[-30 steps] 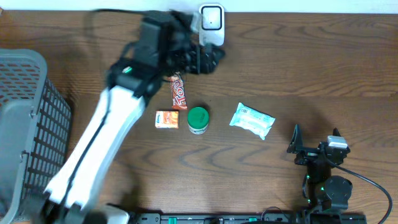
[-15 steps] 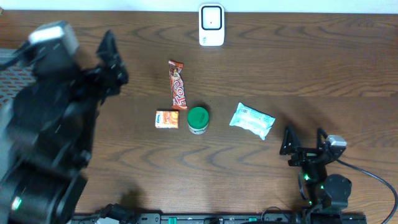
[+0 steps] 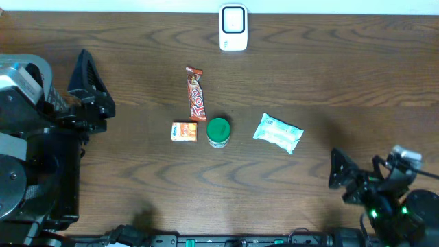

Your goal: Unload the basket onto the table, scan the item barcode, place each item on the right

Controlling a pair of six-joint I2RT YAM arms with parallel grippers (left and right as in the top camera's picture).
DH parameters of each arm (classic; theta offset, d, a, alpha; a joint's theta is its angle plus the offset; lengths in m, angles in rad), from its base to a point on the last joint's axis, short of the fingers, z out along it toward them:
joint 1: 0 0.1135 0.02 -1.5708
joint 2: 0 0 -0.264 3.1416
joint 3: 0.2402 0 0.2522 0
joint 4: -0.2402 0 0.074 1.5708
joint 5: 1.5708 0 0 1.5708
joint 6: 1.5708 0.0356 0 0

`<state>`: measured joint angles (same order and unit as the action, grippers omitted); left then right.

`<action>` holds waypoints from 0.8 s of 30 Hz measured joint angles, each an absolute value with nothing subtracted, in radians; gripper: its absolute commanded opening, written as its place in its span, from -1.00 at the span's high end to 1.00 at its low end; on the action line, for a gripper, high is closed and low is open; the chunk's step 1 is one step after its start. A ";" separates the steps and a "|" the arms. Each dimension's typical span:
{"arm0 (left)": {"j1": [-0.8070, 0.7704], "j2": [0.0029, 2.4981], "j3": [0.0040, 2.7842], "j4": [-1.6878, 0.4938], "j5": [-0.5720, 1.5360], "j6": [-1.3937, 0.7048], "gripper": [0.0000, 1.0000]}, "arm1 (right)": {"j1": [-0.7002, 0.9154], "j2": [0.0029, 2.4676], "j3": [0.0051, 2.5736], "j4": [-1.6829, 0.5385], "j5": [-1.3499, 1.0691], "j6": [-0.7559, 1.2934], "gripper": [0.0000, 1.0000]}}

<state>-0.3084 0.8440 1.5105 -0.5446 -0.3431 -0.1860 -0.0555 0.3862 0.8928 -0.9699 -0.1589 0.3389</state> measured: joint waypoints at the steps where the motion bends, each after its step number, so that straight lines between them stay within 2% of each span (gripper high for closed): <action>1: -0.308 0.843 1.510 -0.544 -0.344 -0.184 -0.64 | -0.056 0.384 0.906 -0.985 -0.170 0.329 -0.99; 7: -0.308 0.797 1.510 -0.544 -0.343 -0.147 -0.64 | -0.056 0.393 0.863 -1.017 -0.207 0.310 -0.99; 11: -0.308 0.716 1.510 -0.542 -0.344 -0.129 -0.65 | -0.056 0.453 0.694 -0.857 -0.318 0.331 -0.99; 14: -0.308 0.663 1.510 -0.541 -0.346 -0.126 -0.64 | -0.056 0.602 0.591 -0.699 -0.451 0.350 -0.99; 19: -0.308 0.632 1.510 -0.542 -0.346 -0.125 -0.64 | -0.056 0.966 0.571 -0.516 -0.602 0.366 -0.97; 21: -0.308 0.631 1.510 -0.542 -0.347 -0.125 -0.64 | -0.056 1.105 0.575 -0.472 -0.653 0.359 -0.93; 24: -0.308 0.630 1.510 -0.542 -0.347 -0.125 -0.64 | -0.066 1.253 0.594 -0.455 -0.691 0.355 -0.99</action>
